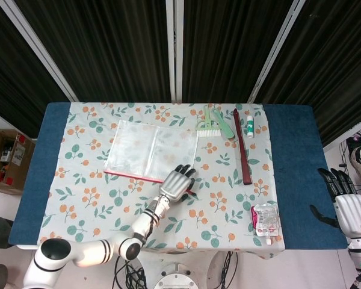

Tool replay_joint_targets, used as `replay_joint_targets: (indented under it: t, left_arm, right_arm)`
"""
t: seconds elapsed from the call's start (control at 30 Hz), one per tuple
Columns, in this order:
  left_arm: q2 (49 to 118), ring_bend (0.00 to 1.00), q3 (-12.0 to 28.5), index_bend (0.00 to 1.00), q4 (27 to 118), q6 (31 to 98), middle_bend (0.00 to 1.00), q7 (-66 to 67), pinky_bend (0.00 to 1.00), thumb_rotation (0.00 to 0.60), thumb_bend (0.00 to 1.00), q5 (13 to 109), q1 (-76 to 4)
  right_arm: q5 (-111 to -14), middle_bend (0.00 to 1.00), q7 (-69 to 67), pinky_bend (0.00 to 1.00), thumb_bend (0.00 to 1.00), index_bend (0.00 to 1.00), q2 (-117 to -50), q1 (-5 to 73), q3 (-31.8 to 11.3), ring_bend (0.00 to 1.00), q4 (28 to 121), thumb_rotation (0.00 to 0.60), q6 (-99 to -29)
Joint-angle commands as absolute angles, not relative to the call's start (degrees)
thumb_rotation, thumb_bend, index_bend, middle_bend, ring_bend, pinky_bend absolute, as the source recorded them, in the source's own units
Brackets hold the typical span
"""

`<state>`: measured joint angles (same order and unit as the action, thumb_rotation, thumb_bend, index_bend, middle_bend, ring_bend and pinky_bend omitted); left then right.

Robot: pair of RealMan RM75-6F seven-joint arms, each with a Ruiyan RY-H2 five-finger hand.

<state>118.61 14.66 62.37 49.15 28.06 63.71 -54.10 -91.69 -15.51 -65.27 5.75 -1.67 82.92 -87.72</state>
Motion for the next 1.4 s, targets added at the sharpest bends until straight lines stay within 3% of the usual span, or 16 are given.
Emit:
replay_joint_targets:
  t: [0.03,0.27,0.53,0.83,1.07,1.4]
  left_arm:
    - [118.9,0.09,14.8,0.51,61.9,48.7,0.16,28.4,0.15,0.600,0.23,63.5,-54.6]
    - [119.4,0.09,15.3,0.52,60.7,47.5,0.16,29.6,0.15,0.600,0.23,61.8,-55.6]
    - [119.4,0.09,15.2,0.58,60.2,47.2,0.16,29.6,0.15,0.600,0.31,61.2,-56.0]
    - [119.8,0.09,15.1,0.55,59.6,47.3,0.16,29.8,0.15,0.600,0.31,60.8,-56.4]
    - [119.8,0.09,14.7,0.61,59.5,47.2,0.17,30.1,0.15,0.600,0.37,60.6,-56.4]
    - [118.6,0.10,14.2,0.66,62.3,53.5,0.21,26.1,0.15,0.600,0.47,64.6,-53.7]
  right_arm:
    - [-91.7,0.10,-15.5,0.05,0.18,0.00,-65.3,5.7,-1.7,0.00,83.0,0.600,-87.7]
    - [-91.3,0.10,-15.6,0.05,0.18,0.00,-65.1,5.6,-1.8,0.00,83.0,0.600,-87.6]
    - [-91.3,0.10,-15.8,0.05,0.18,0.00,-65.2,5.9,-1.9,0.00,82.8,0.600,-87.1]
    - [-91.1,0.10,-15.9,0.05,0.18,0.00,-65.1,5.9,-2.0,0.00,82.7,0.600,-86.9]
    - [-91.0,0.10,-16.0,0.05,0.18,0.00,-65.0,5.7,-2.0,0.00,82.7,0.600,-87.1]
    - [-91.6,0.10,-15.9,0.05,0.18,0.00,-64.8,6.0,-2.1,0.00,83.3,0.600,-87.3]
